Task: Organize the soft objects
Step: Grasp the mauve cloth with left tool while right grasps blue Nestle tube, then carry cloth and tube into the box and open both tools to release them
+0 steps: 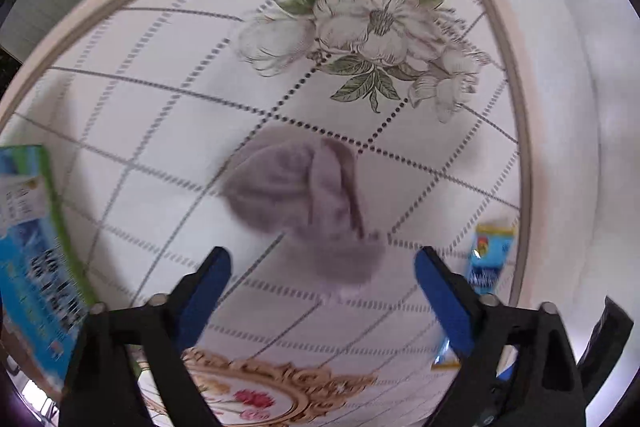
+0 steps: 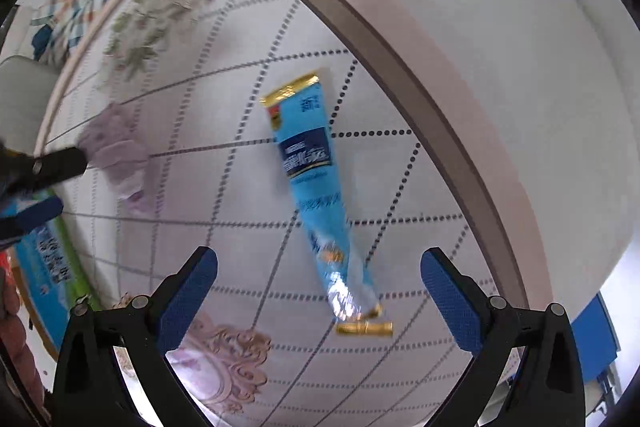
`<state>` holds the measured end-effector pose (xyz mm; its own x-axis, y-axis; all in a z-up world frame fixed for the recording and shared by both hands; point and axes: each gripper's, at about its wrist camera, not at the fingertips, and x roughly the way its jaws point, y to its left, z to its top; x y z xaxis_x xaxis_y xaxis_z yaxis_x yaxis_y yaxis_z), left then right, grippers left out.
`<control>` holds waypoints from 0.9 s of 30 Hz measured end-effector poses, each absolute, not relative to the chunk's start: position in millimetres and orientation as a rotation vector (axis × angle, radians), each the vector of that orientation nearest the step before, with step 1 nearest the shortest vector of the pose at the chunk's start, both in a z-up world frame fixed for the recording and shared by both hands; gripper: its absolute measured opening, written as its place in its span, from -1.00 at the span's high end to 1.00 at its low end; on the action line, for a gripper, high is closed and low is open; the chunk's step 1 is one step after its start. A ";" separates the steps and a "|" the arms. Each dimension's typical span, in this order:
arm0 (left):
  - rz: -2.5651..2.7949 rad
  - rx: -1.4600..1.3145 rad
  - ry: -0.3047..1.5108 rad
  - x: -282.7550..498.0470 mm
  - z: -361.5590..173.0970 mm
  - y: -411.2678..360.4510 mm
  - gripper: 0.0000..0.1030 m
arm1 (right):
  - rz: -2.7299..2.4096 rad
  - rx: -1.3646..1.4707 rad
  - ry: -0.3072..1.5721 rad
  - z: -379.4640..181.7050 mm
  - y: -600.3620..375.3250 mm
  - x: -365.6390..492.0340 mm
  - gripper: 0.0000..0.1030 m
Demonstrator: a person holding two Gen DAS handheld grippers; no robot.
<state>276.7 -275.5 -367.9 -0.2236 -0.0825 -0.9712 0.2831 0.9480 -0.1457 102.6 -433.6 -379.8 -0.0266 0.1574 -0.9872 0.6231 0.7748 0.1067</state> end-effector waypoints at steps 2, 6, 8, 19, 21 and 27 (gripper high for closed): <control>-0.333 0.167 1.787 277.3 -379.5 -282.4 -0.67 | -0.418 0.650 1.601 -391.9 -437.7 105.6 -0.95; -0.322 0.199 1.809 273.0 -393.1 -290.1 -0.24 | -0.415 0.646 1.635 -407.9 -440.8 109.0 -0.80; -0.307 0.215 1.798 269.9 -394.4 -291.5 -0.13 | -0.403 0.656 1.648 -413.5 -440.0 108.6 -0.75; -0.326 0.311 1.720 234.7 -386.0 -291.8 0.10 | -0.436 0.464 1.646 -408.3 -408.5 108.6 0.43; -0.338 0.317 1.706 223.2 -382.6 -287.6 0.11 | -0.426 0.455 1.661 -409.1 -402.8 108.6 0.55; -0.370 0.269 1.667 192.0 -359.2 -264.2 0.11 | -0.384 0.490 1.650 -401.5 -386.7 103.2 0.69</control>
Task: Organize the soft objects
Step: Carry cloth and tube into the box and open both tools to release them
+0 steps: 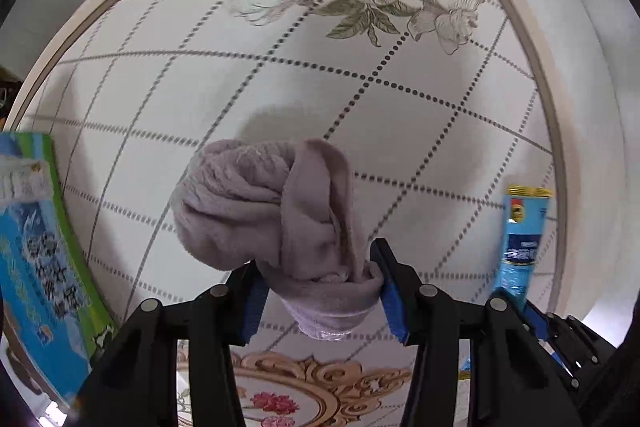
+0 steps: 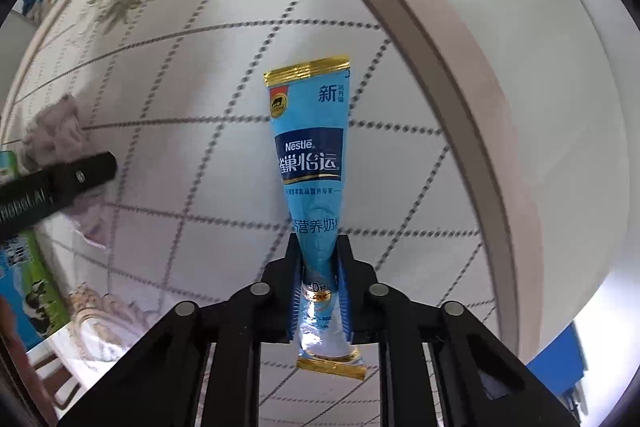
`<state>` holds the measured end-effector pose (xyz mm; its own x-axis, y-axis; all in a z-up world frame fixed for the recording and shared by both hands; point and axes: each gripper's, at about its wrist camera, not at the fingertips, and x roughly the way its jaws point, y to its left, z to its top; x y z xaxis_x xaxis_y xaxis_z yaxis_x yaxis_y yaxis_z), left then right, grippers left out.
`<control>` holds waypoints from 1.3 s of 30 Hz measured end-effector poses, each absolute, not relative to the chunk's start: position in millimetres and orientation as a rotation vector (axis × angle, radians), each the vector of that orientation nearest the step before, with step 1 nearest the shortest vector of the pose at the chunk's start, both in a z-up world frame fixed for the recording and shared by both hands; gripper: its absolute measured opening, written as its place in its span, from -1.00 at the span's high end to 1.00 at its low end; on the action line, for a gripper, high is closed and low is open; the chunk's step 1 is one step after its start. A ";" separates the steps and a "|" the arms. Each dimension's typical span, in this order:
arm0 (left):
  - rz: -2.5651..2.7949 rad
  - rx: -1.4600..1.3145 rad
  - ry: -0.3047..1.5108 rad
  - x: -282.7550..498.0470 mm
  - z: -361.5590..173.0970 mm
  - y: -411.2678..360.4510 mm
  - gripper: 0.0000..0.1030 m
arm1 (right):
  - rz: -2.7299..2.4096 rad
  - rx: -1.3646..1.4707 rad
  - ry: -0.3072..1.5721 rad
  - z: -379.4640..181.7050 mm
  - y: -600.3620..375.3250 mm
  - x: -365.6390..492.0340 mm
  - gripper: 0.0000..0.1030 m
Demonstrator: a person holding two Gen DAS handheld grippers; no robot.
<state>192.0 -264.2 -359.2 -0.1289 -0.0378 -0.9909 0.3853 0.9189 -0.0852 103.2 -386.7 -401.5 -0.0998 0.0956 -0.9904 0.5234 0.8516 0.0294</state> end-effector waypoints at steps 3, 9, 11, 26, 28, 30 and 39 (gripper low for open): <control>-0.396 0.233 1.631 180.3 -333.7 -249.7 0.12 | -0.349 0.503 1.628 -387.2 -370.5 99.6 0.70; -0.454 0.132 1.507 161.9 -250.5 -204.9 0.13 | -0.243 0.546 1.546 -331.4 -328.0 103.1 0.71; -0.459 0.107 1.461 174.5 -220.2 -176.4 0.13 | -0.199 0.547 1.511 -307.8 -310.8 113.2 0.71; -0.250 -0.049 1.459 185.8 -190.1 73.6 0.12 | 0.137 0.411 1.387 -206.9 -107.6 160.0 0.71; -0.246 -0.086 1.487 190.3 -203.3 91.3 0.12 | 0.136 0.393 1.406 -215.7 -82.8 171.0 0.71; -0.278 -0.160 1.547 195.9 -221.8 100.8 0.12 | 0.125 0.373 1.427 -226.4 -64.6 179.6 0.71; -0.373 -0.368 1.713 220.2 -286.0 115.7 0.12 | 0.036 0.283 1.507 -282.3 -25.7 213.0 0.72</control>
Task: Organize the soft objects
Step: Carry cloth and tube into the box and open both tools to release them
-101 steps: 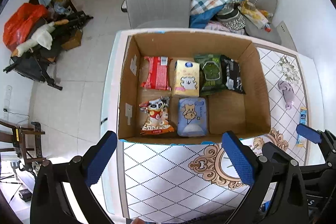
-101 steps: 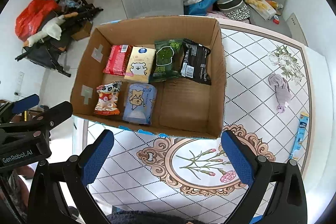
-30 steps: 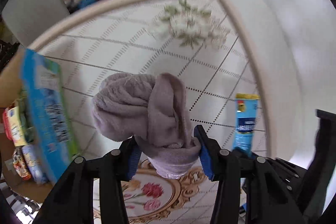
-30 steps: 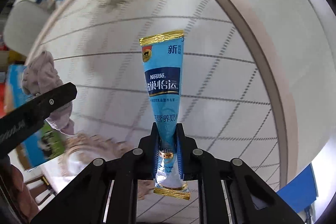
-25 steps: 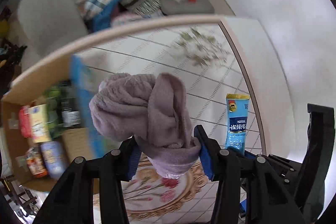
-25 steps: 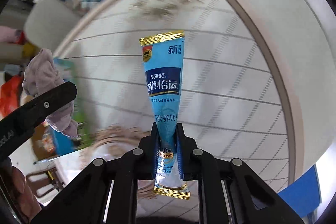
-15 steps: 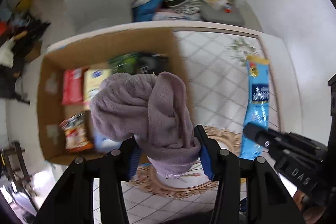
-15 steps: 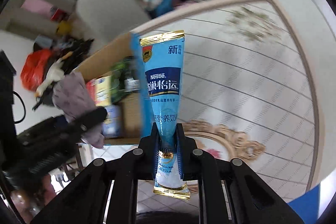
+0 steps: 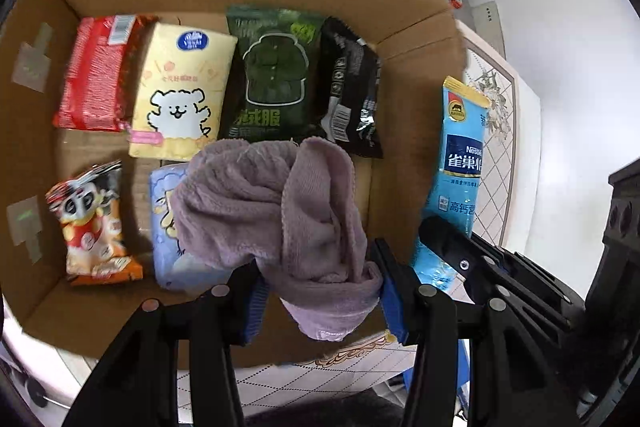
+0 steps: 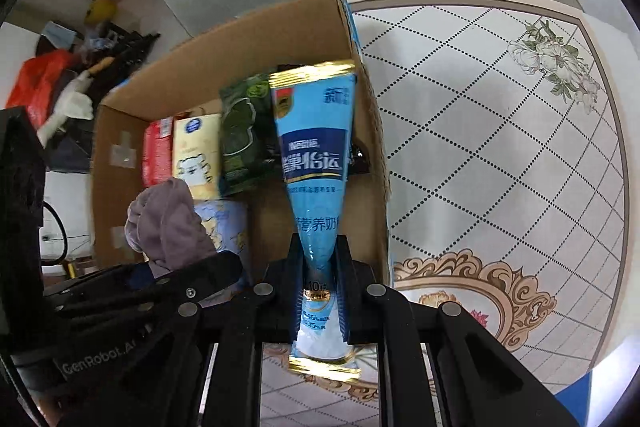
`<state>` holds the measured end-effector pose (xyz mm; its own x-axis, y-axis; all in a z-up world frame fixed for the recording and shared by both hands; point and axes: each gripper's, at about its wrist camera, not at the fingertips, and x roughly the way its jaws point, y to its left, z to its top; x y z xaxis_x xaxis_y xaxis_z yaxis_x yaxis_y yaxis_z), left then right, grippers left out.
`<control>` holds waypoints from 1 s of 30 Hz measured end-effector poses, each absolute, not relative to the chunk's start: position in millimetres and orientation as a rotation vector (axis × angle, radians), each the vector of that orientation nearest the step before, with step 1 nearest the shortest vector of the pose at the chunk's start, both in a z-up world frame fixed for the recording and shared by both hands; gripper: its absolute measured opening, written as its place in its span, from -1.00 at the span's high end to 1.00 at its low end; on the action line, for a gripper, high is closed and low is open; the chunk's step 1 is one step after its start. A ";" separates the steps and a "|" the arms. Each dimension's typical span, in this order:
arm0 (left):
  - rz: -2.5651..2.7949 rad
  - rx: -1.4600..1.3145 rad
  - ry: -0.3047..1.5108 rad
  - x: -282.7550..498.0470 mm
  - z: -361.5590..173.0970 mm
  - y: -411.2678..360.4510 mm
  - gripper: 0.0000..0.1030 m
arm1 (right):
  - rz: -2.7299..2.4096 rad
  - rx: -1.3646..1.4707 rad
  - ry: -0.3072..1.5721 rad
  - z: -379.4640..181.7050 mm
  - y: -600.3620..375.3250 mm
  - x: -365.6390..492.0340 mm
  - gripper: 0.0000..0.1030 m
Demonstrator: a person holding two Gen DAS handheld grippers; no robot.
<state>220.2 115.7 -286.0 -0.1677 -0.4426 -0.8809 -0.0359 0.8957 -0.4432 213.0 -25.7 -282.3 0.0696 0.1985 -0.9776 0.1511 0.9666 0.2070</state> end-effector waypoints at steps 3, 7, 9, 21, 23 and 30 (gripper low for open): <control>-0.381 -0.355 1.739 226.5 -296.4 113.0 0.11 | 0.009 0.270 1.517 -290.0 -23.8 218.9 0.72; -0.363 -0.359 1.777 230.9 -303.9 114.6 0.09 | -0.015 0.238 1.531 -297.3 -20.9 224.1 0.70; -0.375 -0.347 1.790 232.3 -306.5 111.5 0.08 | -0.030 0.208 1.558 -301.8 -18.7 226.3 0.67; -0.329 -0.309 1.769 239.1 -296.2 119.9 -0.85 | -0.058 0.181 1.549 -290.0 -27.9 228.3 0.37; -0.311 -0.275 1.744 238.0 -286.9 125.0 -0.91 | -0.051 0.172 1.546 -287.2 -26.0 226.6 0.29; -0.217 -0.198 1.638 233.8 -248.5 157.6 -0.92 | -0.017 0.159 1.518 -275.2 -16.0 217.3 -0.19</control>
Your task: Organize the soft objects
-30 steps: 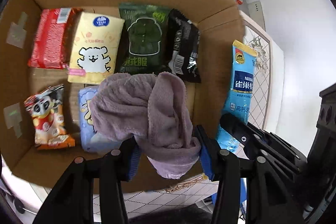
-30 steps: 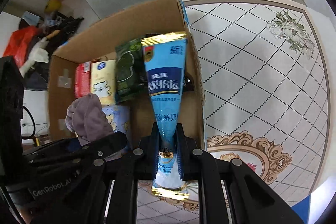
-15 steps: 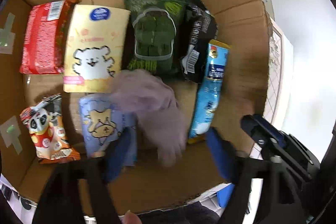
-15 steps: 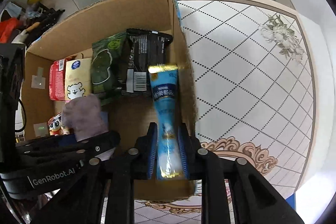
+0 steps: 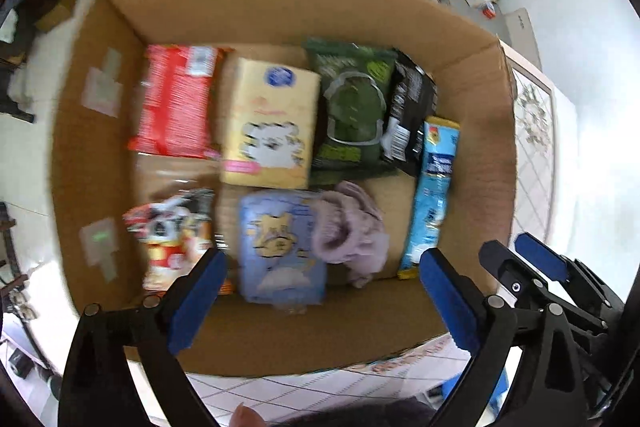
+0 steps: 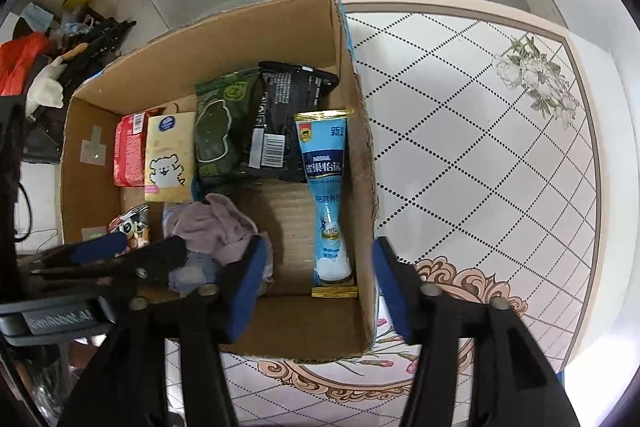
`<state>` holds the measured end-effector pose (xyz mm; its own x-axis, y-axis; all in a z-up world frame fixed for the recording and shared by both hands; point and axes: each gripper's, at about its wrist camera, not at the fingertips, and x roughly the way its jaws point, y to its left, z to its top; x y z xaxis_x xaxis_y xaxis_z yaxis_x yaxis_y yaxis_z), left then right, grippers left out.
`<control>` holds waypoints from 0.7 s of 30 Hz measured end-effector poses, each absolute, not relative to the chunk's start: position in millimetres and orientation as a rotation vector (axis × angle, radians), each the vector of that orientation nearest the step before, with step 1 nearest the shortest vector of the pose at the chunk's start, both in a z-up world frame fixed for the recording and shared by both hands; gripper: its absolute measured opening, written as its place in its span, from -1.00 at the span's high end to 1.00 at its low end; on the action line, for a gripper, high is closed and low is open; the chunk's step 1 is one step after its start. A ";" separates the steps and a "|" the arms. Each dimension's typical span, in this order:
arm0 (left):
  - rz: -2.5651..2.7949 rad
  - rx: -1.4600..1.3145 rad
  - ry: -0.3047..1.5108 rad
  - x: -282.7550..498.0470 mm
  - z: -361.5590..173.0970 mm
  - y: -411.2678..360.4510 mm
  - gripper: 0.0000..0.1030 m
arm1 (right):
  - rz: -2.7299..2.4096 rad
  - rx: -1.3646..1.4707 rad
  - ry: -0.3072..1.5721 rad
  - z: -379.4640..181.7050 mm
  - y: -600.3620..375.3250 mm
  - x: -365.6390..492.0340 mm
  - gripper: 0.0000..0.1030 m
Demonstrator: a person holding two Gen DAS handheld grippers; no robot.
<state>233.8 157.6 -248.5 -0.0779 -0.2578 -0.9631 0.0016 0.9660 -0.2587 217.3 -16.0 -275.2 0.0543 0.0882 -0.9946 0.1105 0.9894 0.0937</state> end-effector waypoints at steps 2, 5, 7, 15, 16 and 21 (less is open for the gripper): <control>-0.183 -0.161 1.602 222.8 -241.7 166.5 -0.92 | -0.006 0.149 1.519 -273.7 -11.6 214.8 -0.19; -0.114 -0.094 1.535 214.8 -226.8 177.0 -0.92 | 0.004 0.111 1.506 -269.5 -2.8 210.2 -0.25; -0.081 -0.066 1.499 208.2 -227.4 178.2 -0.92 | 0.013 0.091 1.493 -265.7 2.6 206.8 -0.47; -0.016 -0.067 1.407 189.5 -210.6 184.5 -0.99 | 0.017 0.050 1.460 -254.3 10.0 196.4 -1.00; -0.010 -0.060 1.393 187.3 -206.9 184.1 -0.99 | 0.011 0.040 1.451 -251.8 10.1 194.6 -1.00; -0.024 -0.077 1.356 178.8 -188.5 181.9 -0.99 | 0.007 0.036 1.423 -239.4 8.0 187.2 -1.00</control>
